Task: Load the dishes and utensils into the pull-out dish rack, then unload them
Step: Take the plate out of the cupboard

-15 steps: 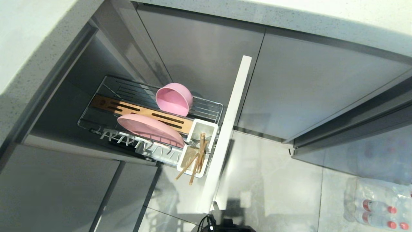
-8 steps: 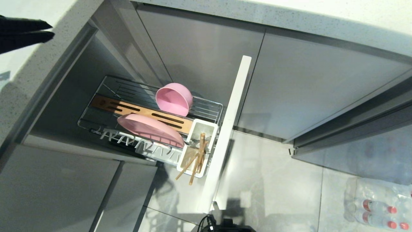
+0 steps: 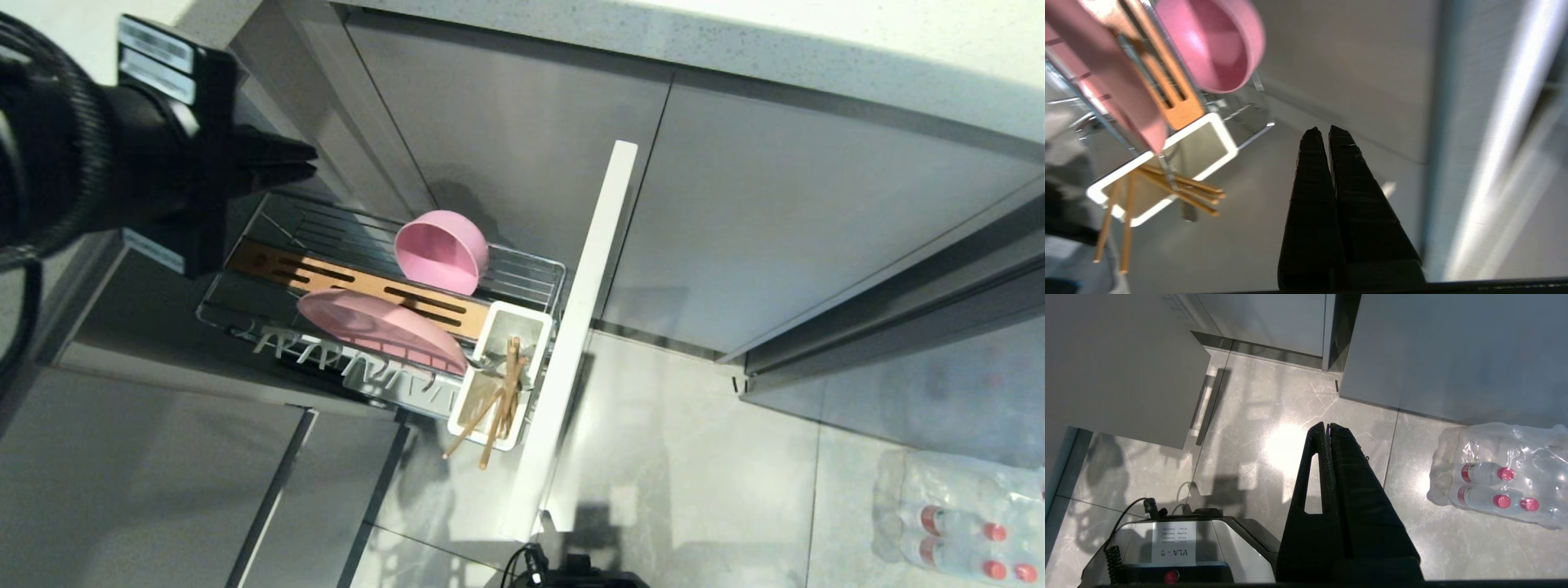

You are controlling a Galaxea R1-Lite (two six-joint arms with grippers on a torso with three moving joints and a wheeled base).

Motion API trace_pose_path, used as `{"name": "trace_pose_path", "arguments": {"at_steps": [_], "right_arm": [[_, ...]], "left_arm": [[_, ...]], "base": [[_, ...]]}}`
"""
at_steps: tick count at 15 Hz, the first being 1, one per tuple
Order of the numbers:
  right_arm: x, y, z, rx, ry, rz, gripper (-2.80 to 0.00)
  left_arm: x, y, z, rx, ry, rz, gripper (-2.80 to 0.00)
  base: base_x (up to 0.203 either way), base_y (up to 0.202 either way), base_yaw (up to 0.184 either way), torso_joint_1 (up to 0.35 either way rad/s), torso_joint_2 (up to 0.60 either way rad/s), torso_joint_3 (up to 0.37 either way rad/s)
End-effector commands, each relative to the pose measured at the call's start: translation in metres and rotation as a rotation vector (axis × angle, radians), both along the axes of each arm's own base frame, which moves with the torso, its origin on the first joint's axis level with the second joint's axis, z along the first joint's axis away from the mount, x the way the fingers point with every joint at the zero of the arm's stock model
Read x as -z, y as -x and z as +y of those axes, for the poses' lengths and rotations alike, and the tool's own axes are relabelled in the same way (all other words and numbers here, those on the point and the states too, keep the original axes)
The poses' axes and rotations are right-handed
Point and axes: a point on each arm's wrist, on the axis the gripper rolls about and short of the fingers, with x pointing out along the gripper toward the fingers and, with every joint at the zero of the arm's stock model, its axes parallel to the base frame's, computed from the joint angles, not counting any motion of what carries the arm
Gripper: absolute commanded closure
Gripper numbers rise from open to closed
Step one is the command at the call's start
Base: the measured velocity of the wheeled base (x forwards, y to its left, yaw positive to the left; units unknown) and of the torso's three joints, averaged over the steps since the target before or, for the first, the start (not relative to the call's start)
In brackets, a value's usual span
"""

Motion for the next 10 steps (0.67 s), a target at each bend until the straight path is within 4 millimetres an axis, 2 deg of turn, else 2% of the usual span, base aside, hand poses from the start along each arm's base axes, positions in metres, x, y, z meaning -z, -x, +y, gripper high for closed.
{"name": "trace_pose_path", "arguments": {"at_steps": [1,6,7,10], "right_arm": [[0.0,0.0,0.0,0.0,0.0,0.001,0.0],[0.0,0.0,0.0,-0.001,0.0,0.001,0.0],[0.0,0.0,0.0,-0.001,0.0,-0.001,0.0],[0.0,0.0,0.0,0.0,0.0,0.0,0.0]], "left_arm": [[0.018,-0.015,-0.028,-0.005,-0.066,0.06,0.0],[0.038,-0.022,-0.05,-0.058,-0.172,0.122,0.0],[0.043,-0.024,-0.053,-0.069,-0.204,0.143,-2.8],[0.06,-0.028,-0.057,-0.138,-0.286,0.222,-2.8]], "base": [[0.0,0.0,0.0,0.0,0.0,0.0],[0.0,0.0,0.0,0.0,0.0,0.0],[0.0,0.0,0.0,0.0,0.0,0.0],[0.0,0.0,0.0,0.0,0.0,0.0]]}}
